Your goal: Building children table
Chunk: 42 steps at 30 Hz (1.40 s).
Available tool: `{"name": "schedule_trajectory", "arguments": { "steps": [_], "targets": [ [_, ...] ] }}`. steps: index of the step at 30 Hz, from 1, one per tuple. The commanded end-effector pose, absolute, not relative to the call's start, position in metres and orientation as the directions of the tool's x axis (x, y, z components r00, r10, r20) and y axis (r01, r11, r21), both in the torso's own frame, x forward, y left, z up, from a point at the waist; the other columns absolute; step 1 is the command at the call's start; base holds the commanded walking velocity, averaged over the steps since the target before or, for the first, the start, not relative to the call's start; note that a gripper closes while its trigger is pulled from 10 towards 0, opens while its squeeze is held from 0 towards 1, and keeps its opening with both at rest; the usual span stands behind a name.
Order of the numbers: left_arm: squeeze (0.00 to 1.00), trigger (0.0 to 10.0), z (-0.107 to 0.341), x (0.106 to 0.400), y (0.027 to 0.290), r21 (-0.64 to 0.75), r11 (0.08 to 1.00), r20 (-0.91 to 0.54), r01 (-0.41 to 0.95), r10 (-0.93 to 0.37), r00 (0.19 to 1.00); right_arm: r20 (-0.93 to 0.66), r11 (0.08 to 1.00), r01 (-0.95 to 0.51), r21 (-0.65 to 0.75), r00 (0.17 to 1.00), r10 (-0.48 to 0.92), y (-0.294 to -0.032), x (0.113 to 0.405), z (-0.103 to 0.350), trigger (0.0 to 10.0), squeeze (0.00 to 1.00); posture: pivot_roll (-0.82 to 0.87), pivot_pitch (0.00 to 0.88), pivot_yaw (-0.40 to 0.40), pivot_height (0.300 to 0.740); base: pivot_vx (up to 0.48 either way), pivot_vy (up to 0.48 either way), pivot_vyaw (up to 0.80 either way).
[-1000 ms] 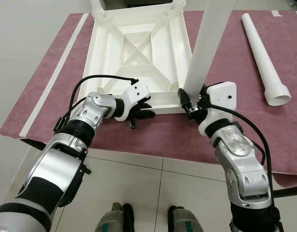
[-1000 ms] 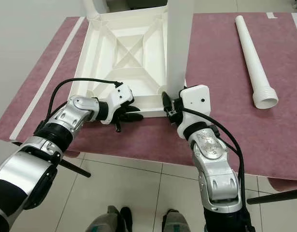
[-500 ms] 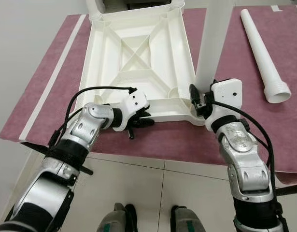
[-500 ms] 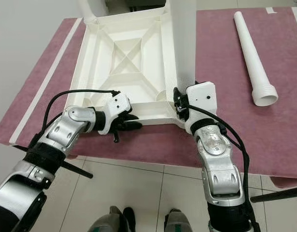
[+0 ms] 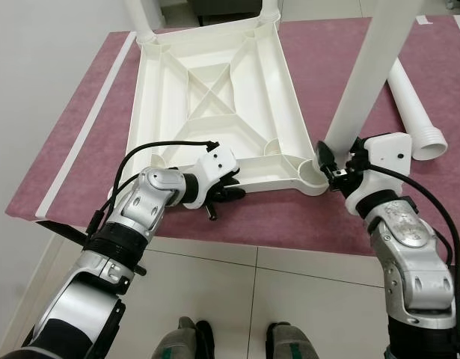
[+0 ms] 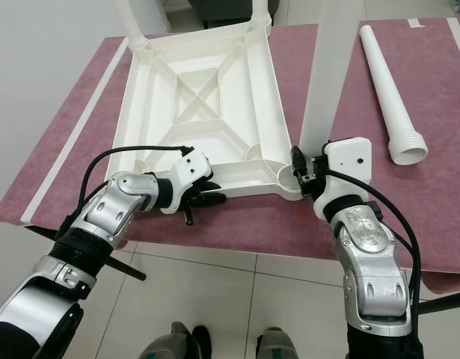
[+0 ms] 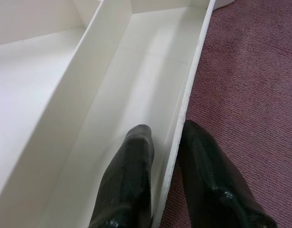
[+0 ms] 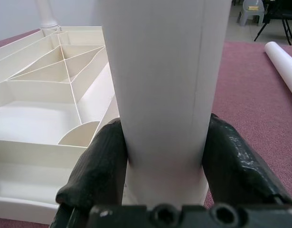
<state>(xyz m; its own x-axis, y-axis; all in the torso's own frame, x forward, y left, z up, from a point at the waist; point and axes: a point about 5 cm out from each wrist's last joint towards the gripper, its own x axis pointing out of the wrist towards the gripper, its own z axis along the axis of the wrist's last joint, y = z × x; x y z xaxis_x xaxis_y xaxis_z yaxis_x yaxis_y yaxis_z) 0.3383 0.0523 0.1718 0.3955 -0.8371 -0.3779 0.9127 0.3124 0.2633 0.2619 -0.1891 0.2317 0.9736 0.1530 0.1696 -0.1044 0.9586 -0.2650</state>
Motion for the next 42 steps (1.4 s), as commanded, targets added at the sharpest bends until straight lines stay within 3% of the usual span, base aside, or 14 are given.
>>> {"name": "schedule_trajectory", "arguments": {
  "steps": [1,13,17,21,32,42],
  "targets": [
    [0.0,10.0,0.151,0.343,0.066,0.285,0.47,-0.416,0.835,-0.724,0.55,0.085,0.961,-0.155,-0.228,0.98,0.178,-0.189,0.26,0.216,10.0,0.0,-0.15,0.154,0.184,0.74,0.0,0.0,0.0],
    [0.0,10.0,0.156,0.341,0.065,0.278,0.443,-0.374,0.853,-0.768,0.521,0.025,0.906,-0.34,-0.251,0.934,0.357,-0.176,0.253,0.21,10.0,0.0,-0.15,0.151,0.187,0.74,0.0,0.0,0.0],
    [0.0,10.0,0.159,0.331,0.068,0.273,0.364,-0.338,0.891,-0.831,0.443,-0.016,0.887,-0.374,-0.27,0.923,0.384,-0.178,0.256,0.206,10.0,0.0,-0.15,0.15,0.174,0.74,0.0,0.0,0.0],
    [0.0,10.0,0.159,0.328,0.068,0.271,0.342,-0.335,0.9,-0.843,0.421,-0.036,0.877,-0.383,-0.289,0.92,0.39,-0.178,0.26,0.203,10.0,0.0,-0.15,0.15,0.172,0.74,0.0,0.0,0.0],
    [0.0,10.0,0.159,0.325,0.069,0.276,0.335,-0.33,0.901,-0.847,0.416,-0.077,0.862,-0.401,-0.309,0.914,0.398,-0.19,0.278,0.198,10.0,0.0,-0.14,0.154,0.17,0.74,0.0,0.0,0.0],
    [0.0,10.0,0.159,0.324,0.071,0.28,0.343,-0.33,0.897,-0.843,0.425,-0.139,0.852,-0.467,-0.237,0.884,0.446,-0.201,0.27,0.189,10.0,0.0,-0.14,0.157,0.171,0.74,0.0,0.0,0.0]
  ]
}}
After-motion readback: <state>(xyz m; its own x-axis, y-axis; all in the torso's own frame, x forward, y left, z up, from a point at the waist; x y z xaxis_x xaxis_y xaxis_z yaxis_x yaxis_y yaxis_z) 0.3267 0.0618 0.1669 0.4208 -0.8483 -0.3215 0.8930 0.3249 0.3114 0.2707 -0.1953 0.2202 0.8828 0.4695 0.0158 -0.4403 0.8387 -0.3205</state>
